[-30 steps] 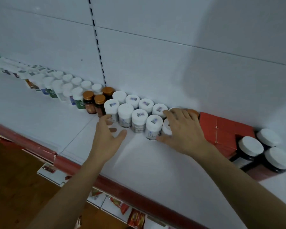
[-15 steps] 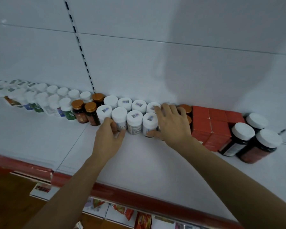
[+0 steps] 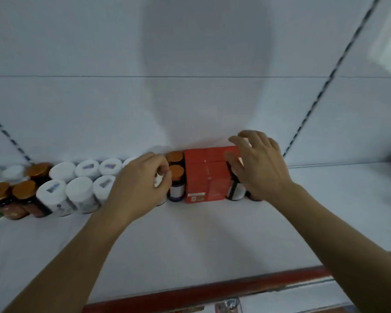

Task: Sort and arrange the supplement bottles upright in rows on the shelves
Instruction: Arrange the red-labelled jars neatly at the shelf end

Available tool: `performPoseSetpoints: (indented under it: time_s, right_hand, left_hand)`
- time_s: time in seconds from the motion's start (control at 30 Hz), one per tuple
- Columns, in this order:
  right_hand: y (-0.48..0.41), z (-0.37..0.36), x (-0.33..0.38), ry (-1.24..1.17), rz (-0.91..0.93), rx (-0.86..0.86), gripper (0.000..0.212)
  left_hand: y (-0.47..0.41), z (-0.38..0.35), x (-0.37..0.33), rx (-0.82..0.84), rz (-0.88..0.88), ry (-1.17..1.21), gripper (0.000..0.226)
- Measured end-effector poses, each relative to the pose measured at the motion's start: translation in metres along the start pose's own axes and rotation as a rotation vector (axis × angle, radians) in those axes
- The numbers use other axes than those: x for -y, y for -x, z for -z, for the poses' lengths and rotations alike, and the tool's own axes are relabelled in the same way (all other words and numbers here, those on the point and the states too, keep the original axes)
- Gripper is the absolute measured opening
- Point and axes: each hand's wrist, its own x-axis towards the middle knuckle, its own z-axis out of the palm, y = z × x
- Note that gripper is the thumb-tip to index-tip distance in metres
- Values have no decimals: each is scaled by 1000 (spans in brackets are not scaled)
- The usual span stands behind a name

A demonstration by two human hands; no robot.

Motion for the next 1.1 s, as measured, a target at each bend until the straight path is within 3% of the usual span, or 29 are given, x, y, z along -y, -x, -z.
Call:
performPoseSetpoints:
  time_s: [0.2, 0.33, 0.6, 0.8, 1.0, 1.1]
  right_hand:
    - [59, 42, -154, 153, -343, 81, 43]
    - [101, 66, -267, 223, -557, 150, 44]
    - [167, 97, -432, 274, -700, 197, 49]
    - [216, 77, -467, -93, -834, 289, 40]
    - [221, 70, -475, -296, -856, 132, 46]
    - [230, 68, -474, -416, -895, 52, 55]
  left_hand:
    - [-72, -62, -72, 130, -225, -92, 13]
    - [-111, -109, -134, 111, -290, -137, 19]
    - [-173, -245, -307, 205, -372, -30, 24]
    - [-176, -358, -416, 407, -367, 122, 37]
    - [-213, -430, -514, 545, -216, 598, 77]
    - [-222, -469, -533, 566, -158, 664, 75]
